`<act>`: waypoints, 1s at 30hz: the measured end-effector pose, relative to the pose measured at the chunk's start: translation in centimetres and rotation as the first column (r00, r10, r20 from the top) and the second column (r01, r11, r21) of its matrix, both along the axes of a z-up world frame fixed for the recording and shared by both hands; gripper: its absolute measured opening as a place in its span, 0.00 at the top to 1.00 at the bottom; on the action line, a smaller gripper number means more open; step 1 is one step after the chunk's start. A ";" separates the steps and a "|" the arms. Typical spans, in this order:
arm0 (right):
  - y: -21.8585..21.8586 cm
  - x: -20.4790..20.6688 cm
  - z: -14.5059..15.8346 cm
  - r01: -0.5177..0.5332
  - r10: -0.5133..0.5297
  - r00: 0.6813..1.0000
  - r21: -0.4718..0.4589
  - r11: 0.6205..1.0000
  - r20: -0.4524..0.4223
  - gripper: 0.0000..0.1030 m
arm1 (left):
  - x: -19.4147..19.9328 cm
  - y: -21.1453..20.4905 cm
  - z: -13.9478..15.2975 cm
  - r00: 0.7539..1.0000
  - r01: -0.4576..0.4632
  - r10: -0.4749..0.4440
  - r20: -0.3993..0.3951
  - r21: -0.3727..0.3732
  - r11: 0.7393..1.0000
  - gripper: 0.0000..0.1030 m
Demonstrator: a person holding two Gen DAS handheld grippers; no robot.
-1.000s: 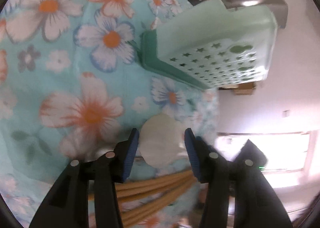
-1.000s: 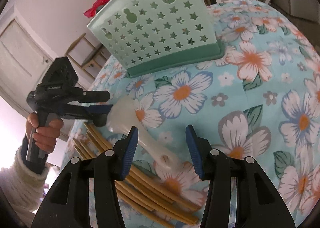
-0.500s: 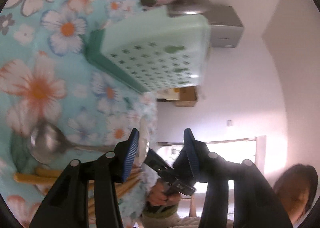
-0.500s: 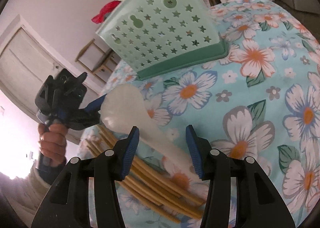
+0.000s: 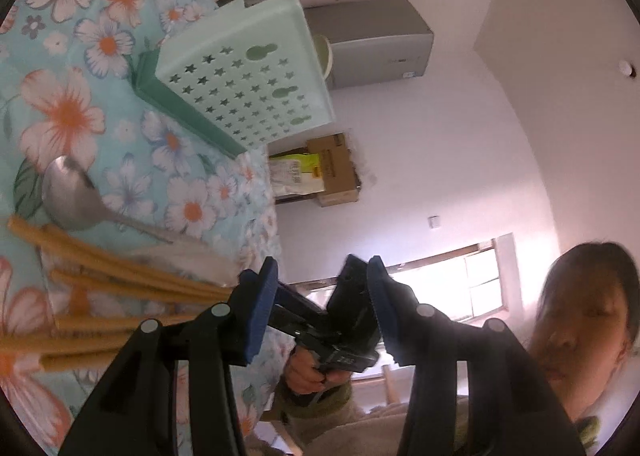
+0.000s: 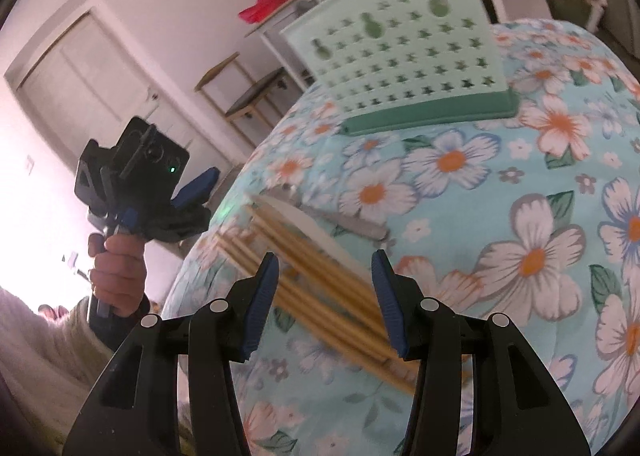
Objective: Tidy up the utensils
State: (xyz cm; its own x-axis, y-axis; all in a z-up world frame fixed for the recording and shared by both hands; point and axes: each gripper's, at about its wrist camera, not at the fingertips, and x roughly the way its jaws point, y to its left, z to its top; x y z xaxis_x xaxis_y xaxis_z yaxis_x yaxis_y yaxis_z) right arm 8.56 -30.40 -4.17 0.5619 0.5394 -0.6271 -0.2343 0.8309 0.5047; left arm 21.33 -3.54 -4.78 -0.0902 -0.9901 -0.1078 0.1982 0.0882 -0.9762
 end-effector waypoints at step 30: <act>-2.8 0.8 -1.1 0.150 -0.150 0.988 -0.001 0.989 -0.028 0.55 | -4.3 -5.7 1.4 0.613 -0.296 -0.403 0.679 0.671 0.680 0.58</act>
